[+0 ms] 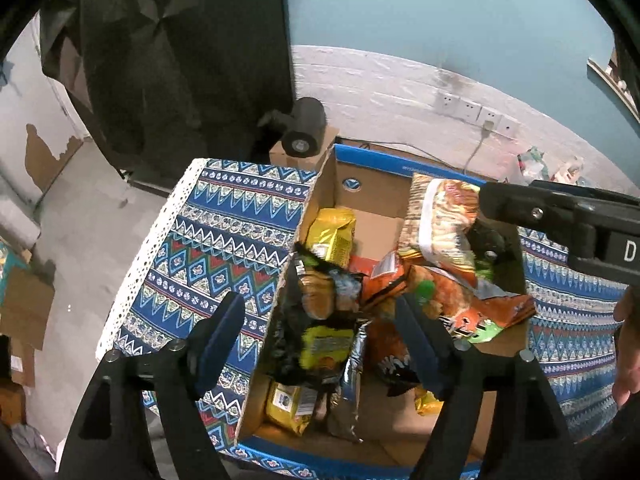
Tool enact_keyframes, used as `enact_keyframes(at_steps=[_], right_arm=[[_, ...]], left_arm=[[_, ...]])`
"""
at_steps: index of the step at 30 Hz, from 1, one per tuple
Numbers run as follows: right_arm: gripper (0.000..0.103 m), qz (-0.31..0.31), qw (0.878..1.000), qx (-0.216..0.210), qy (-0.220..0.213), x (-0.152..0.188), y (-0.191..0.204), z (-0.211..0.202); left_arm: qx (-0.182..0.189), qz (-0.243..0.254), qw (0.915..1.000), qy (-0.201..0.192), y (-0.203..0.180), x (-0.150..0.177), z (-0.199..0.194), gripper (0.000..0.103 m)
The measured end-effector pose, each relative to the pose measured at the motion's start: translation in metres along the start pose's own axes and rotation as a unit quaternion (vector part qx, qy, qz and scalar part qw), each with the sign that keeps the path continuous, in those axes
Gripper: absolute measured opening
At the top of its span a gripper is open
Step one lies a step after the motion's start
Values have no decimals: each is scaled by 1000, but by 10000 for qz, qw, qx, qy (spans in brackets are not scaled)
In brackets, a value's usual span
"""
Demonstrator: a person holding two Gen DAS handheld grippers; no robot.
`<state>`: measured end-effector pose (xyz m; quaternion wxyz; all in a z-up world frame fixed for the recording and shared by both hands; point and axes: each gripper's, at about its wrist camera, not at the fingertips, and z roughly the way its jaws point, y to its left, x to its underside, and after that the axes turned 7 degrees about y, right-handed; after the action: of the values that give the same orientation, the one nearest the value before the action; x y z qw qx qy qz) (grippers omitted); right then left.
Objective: Organize snacks
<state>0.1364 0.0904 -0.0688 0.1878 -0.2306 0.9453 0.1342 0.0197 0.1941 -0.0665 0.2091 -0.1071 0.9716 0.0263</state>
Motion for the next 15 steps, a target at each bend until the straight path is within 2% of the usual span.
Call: enact_keyframes(at_steps=[7, 15], right_arm=[[81, 213, 9993, 238, -178, 19, -19, -30], [82, 384, 9975, 503, -309, 46, -35, -60]], left_arm=[[130, 180, 9995, -217, -12, 2, -28, 82], [93, 476, 9968, -630, -29, 5, -59, 88]])
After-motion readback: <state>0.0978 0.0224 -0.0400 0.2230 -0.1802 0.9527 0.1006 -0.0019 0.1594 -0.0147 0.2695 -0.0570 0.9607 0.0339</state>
